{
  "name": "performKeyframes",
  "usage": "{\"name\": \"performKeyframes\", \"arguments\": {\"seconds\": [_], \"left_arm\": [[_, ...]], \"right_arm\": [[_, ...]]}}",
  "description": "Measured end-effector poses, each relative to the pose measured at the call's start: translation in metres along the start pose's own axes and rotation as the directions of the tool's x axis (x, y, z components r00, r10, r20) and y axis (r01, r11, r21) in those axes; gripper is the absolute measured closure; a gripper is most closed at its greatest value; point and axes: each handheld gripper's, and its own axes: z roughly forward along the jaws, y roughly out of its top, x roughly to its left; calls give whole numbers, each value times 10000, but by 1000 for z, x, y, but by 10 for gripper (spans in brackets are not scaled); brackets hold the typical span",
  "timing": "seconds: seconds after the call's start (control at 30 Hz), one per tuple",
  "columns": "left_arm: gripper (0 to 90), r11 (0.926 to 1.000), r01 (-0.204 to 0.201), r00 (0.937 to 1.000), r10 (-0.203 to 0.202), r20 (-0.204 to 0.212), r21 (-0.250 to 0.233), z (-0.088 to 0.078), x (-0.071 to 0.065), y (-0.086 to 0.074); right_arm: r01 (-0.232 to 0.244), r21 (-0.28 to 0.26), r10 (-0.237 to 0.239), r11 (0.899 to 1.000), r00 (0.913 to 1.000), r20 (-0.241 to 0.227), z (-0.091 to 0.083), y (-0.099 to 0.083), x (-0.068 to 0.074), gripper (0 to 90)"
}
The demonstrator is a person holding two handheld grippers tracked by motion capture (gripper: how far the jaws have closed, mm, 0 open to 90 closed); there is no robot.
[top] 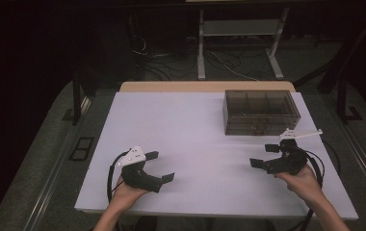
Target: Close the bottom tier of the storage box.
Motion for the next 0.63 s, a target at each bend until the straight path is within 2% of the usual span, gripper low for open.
{"name": "performKeyframes", "arguments": {"seconds": [0.2,0.3,0.47,0.63], "left_arm": [[0,10000,65,10000,-65,8,66,1,0,0],[0,9999,81,10000,-81,26,119,1,0,-1],[0,9997,89,9999,-90,48,217,2,0,-1],[0,9996,71,9999,-73,77,264,3,0,-1]], "right_arm": [[91,-226,-88,9997,9999,103,0,-13,7,0],[142,-554,-128,9984,9996,262,-1,-20,10,1],[266,-618,-247,9977,9992,306,-2,-30,16,1],[271,-751,-242,9968,9989,392,-2,-36,15,1]]}}
